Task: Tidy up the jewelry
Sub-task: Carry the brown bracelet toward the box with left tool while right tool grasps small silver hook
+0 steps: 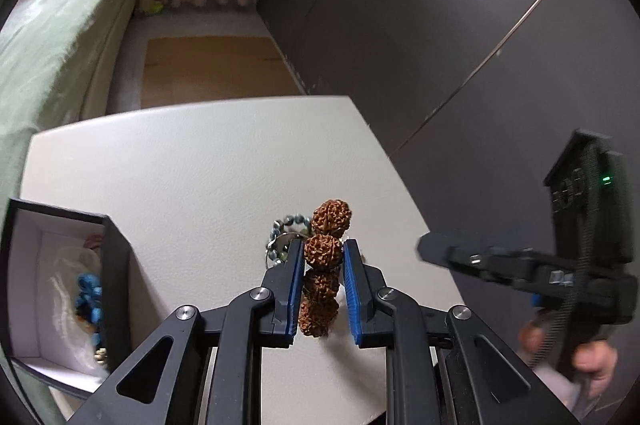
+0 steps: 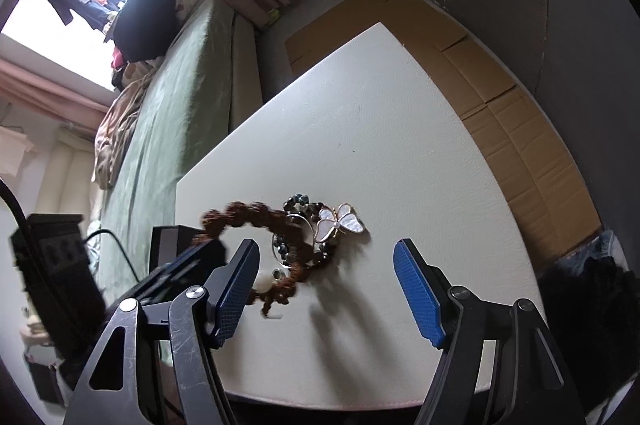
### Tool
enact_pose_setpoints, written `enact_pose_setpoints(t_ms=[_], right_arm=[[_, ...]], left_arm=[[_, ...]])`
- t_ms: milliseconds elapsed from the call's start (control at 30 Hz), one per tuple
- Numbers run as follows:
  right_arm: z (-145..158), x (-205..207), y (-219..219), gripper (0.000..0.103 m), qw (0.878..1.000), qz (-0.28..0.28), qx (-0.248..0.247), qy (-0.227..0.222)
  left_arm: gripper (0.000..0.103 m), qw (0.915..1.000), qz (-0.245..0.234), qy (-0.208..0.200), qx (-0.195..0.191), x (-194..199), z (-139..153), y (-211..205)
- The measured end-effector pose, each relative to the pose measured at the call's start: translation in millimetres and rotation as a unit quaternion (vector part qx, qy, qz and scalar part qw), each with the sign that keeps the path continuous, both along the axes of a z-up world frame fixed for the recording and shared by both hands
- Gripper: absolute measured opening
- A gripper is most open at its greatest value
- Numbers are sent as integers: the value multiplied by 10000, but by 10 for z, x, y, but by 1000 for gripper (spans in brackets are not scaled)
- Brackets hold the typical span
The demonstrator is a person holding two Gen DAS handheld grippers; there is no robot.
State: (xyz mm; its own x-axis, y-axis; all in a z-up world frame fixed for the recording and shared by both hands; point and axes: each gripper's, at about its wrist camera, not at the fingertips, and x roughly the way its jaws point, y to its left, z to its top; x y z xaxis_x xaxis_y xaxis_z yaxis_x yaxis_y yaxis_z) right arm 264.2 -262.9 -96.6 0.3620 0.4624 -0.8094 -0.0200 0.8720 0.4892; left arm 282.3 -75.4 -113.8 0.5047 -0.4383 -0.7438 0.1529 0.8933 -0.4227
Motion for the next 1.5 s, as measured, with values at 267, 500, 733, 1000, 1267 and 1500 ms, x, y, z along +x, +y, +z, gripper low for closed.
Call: enact_pose_setpoints(t_ms=[267, 500, 733, 1000, 1267, 1500], right_arm=[[-100, 53, 196, 58, 9998, 127, -110, 127], [-213, 127, 436, 37, 9991, 322, -18, 264], [-376, 203, 584, 26, 9983, 358, -47, 448], [-552, 306, 621, 19, 9974, 213, -355, 594], [-554, 338, 708, 15, 9953, 327, -681, 605], [-257, 206, 735, 4, 9979, 426, -470, 126]], left_arm=[[20, 9993, 294, -184, -120, -44, 167, 312], [20, 9984, 501, -208, -187, -63, 190, 539], [20, 9976, 606, -246, -216, -101, 218, 690], [20, 9970, 680, -260, -259, -122, 227, 854], [20, 9963, 747, -315, -287, -159, 283, 935], [20, 9944, 897, -481, -292, -269, 435, 1017]])
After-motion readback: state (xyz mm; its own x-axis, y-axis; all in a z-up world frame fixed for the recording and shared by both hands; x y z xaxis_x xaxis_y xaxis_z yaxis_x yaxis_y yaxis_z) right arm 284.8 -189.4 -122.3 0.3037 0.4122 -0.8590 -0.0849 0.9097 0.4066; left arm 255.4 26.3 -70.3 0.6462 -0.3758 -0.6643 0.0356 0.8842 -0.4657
